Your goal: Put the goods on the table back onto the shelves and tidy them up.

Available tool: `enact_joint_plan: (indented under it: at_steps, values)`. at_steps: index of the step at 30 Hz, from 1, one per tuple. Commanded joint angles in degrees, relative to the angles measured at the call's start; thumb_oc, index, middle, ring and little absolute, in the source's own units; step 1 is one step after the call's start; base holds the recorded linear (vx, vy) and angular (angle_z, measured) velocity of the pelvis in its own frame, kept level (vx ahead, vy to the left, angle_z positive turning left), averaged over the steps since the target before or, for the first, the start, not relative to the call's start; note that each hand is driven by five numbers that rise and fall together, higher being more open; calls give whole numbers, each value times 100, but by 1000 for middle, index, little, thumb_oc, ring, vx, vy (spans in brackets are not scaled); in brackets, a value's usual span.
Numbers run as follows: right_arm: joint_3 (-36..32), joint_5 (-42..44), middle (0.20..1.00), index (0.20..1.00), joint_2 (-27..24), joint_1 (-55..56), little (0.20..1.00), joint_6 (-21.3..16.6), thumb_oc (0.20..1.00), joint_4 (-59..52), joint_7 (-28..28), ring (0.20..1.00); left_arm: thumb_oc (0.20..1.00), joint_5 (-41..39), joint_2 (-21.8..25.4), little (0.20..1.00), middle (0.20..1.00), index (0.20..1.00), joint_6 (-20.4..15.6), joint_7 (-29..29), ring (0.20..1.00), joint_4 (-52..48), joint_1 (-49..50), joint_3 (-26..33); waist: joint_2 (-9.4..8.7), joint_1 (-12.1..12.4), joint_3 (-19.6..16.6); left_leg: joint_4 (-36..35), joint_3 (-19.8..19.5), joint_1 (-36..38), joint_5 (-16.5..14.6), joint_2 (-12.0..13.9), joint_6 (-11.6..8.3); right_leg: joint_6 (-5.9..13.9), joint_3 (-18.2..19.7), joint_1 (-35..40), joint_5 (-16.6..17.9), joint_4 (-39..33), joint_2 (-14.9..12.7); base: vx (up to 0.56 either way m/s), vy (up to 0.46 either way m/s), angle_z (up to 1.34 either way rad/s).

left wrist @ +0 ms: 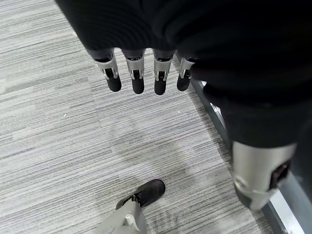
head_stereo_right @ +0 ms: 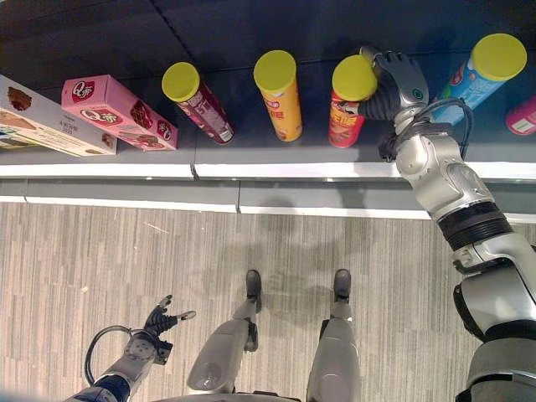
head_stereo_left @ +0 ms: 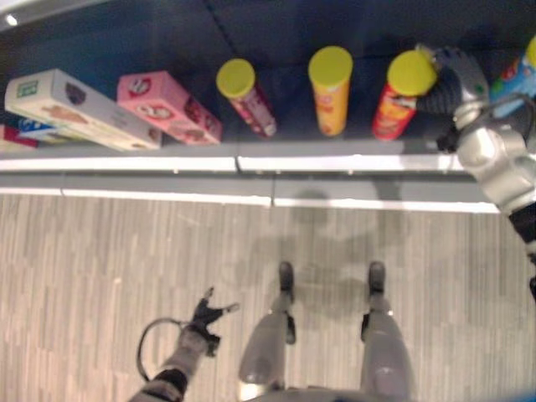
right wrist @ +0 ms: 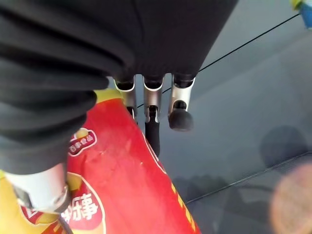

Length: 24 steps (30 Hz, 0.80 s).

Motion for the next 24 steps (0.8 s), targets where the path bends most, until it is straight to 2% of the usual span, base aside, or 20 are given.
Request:
enact_joint_plan:
  at_steps: [1,24]
  values:
    - [-9,74,200,200,71,-580,200,-32,200,151,-258,200,1000,-222,170,1000,1000,1000,16,144,1000,134,-228,-191,-166,75,-152,206,39,224,-528,38,-350,264,551,-794,-527,509,136,0,0,0]
    - [-79,27,200,200,57,-696,200,128,200,599,-481,200,1000,-210,168,1000,1000,1000,34,183,1000,129,-349,-243,-134,22,-137,234,97,166,-536,73,-367,282,567,-909,-520,546,177,0,0,-1]
